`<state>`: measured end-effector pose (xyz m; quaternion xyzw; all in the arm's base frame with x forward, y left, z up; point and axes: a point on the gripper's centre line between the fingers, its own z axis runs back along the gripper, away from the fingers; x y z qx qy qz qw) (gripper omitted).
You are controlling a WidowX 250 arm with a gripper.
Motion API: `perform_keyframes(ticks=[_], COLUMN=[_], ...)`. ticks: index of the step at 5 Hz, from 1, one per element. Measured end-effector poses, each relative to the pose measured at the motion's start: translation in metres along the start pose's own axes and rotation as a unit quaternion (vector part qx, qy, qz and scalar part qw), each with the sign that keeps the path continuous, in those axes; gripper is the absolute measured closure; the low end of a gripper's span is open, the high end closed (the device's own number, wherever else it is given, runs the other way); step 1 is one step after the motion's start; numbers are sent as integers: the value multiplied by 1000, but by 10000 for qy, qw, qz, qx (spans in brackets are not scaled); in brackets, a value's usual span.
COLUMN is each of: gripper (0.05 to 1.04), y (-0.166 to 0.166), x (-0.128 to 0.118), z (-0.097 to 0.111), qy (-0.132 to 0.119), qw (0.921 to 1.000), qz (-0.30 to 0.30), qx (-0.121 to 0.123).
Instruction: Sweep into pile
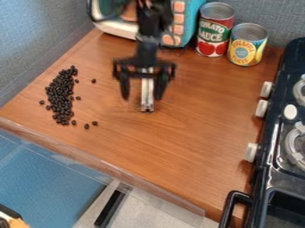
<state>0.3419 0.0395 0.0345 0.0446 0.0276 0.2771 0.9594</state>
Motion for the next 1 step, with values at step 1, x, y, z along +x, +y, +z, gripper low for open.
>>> perform_keyframes(ticks=[1], gripper=[75], y=[29], x=[-3], z=[41], qy=[-493], qw=[9981], qz=[171], qx=[-338])
